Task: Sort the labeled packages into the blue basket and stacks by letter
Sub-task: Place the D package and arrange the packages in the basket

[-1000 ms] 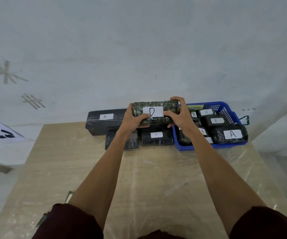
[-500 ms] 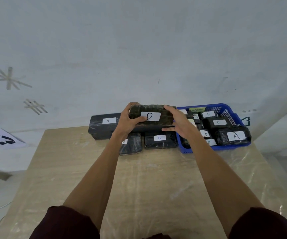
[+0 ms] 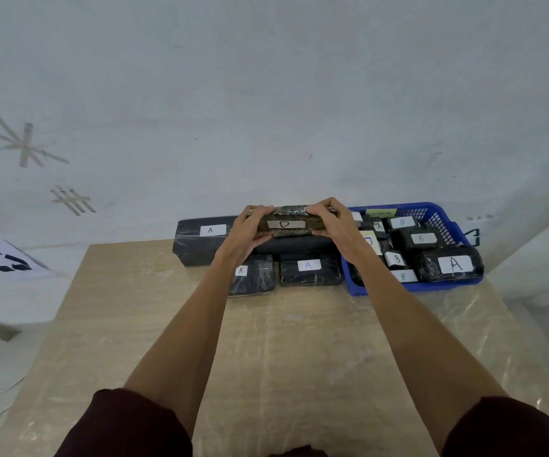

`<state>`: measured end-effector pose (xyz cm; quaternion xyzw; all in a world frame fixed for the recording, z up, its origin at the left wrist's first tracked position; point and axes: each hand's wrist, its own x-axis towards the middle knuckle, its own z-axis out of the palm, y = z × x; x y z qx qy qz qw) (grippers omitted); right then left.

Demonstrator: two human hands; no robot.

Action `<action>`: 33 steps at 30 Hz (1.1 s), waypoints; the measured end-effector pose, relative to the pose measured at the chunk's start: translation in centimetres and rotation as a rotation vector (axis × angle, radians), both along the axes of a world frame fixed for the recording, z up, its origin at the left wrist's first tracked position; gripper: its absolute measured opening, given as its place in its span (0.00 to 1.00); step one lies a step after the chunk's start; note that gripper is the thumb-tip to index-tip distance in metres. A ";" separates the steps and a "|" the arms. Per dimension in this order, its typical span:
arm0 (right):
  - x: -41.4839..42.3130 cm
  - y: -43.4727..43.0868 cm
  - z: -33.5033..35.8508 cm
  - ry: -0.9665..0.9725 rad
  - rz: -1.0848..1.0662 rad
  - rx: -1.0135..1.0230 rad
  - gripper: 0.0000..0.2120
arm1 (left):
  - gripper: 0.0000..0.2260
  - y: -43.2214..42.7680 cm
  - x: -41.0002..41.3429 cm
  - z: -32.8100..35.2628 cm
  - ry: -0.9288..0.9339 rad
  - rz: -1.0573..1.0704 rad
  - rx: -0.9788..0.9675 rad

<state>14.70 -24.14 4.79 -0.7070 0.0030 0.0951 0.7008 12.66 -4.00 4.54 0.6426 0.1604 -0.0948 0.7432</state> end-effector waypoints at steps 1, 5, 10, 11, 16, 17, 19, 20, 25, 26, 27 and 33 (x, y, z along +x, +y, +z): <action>-0.1 0.1 -0.1 -0.013 -0.028 -0.008 0.08 | 0.08 0.0 0.0 0.0 -0.009 -0.004 0.005; -0.1 0.3 0.0 -0.041 -0.080 -0.017 0.08 | 0.12 -0.3 -0.3 0.0 -0.038 0.000 -0.008; -0.3 0.1 0.3 -0.051 -0.056 -0.027 0.08 | 0.13 -0.4 -0.4 0.0 -0.057 0.025 -0.023; -0.4 0.1 0.1 -0.060 -0.073 -0.019 0.08 | 0.14 -0.5 -0.4 0.2 -0.056 0.016 -0.023; -0.5 0.1 0.3 -0.096 -0.134 -0.026 0.07 | 0.21 -1.0 -0.5 0.7 -0.062 0.003 -0.005; -0.5 0.0 0.4 -0.084 -0.120 -0.023 0.08 | 0.21 -1.0 -0.6 0.7 -0.063 0.013 -0.007; -0.5 -0.3 0.3 -0.022 -0.065 0.000 0.10 | 0.21 -0.9 -0.6 0.7 -0.079 0.022 0.006; -0.4 -0.3 0.2 0.025 -0.031 0.008 0.13 | 0.21 -0.8 -0.7 0.7 -0.098 0.017 0.024; -0.3 -0.7 0.5 0.330 0.030 0.026 0.21 | 0.25 0.1 -1.1 0.5 -0.201 -0.032 0.064; -0.3 -0.7 0.5 0.359 0.035 0.072 0.19 | 0.28 0.2 -1.2 0.6 -0.216 -0.043 0.068; -0.5 -0.7 0.5 0.373 0.050 0.118 0.17 | 0.31 0.3 -1.3 0.6 -0.227 -0.057 0.084; -1.2 -0.1 0.0 0.313 -0.009 0.230 0.22 | 0.36 1.2 -1.3 0.4 -0.132 -0.123 0.128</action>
